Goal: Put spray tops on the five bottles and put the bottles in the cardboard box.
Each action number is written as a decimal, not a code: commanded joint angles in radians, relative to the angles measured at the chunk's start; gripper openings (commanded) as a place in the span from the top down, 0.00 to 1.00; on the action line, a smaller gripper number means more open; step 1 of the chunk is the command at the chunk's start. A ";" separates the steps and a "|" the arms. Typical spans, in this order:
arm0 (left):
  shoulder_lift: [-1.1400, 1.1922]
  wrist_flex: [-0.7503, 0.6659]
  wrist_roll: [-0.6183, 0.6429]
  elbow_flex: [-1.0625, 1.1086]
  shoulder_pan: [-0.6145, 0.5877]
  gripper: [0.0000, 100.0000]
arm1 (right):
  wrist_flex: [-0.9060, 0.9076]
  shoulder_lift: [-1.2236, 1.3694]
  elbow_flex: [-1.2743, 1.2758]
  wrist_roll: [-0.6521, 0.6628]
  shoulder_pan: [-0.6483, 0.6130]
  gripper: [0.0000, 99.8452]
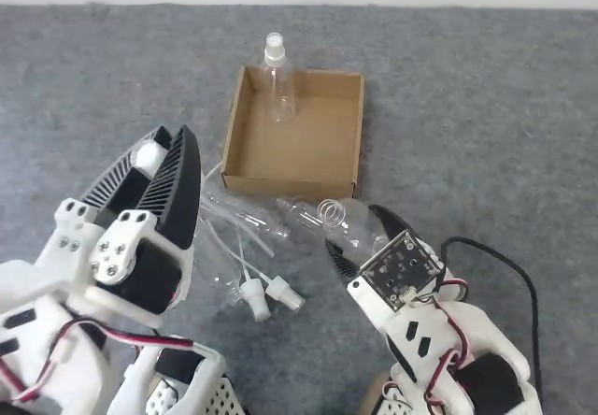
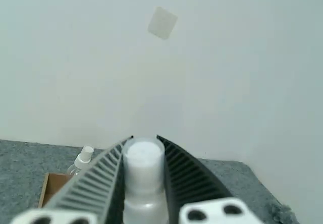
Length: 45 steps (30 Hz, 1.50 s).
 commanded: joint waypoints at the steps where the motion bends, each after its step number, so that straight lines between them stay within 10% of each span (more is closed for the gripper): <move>1: -0.003 -0.037 0.012 -0.002 0.003 0.99 | -0.025 -0.010 -0.046 -0.011 -0.012 0.98; 45: -0.164 -0.167 0.006 0.044 -0.005 0.99 | -0.266 0.001 0.063 -0.069 -0.348 0.98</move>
